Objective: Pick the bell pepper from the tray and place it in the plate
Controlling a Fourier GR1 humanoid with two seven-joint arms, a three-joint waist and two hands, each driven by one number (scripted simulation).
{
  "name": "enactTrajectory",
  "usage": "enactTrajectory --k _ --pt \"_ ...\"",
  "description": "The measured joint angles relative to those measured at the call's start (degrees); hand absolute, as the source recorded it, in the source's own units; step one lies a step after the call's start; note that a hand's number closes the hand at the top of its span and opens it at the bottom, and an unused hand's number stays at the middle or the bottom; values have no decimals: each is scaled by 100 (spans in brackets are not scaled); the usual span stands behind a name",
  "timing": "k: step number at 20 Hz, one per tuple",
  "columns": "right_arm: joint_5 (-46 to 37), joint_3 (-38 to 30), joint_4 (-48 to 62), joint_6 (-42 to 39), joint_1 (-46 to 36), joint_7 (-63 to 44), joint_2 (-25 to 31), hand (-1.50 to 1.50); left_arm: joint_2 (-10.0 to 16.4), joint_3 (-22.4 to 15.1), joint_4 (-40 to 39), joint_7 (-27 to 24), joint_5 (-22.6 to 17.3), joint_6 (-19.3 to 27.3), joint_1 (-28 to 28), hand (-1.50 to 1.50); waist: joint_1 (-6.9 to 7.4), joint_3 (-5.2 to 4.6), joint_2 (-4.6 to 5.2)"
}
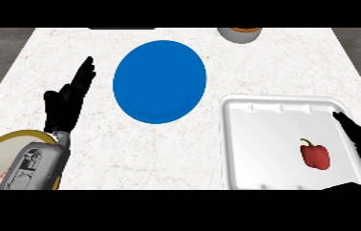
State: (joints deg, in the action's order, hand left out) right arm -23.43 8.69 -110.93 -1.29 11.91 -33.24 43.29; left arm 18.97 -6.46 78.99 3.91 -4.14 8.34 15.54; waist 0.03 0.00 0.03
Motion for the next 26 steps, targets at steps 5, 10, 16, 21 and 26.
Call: enactTrajectory --k 5,10,16,21,26 --pt "-361 99 618 -255 -381 120 -479 -150 -166 0 297 251 202 9 -84 0 6 1 -3" --pt "-710 60 1239 -295 -448 526 -846 -150 -271 165 235 166 281 -122 -132 0 -4 0 -3" --pt "-964 -227 1775 -516 -572 885 -1139 -150 -334 391 215 133 376 -348 -162 0 -7 -1 -5" --pt "-1317 -430 2192 -274 -678 1403 -1304 150 -508 420 105 100 583 -317 -52 0 -17 1 -4" --pt "-1671 -633 2348 -115 -774 1674 -1506 150 -626 472 203 117 708 -390 -151 0 -12 -10 -12"
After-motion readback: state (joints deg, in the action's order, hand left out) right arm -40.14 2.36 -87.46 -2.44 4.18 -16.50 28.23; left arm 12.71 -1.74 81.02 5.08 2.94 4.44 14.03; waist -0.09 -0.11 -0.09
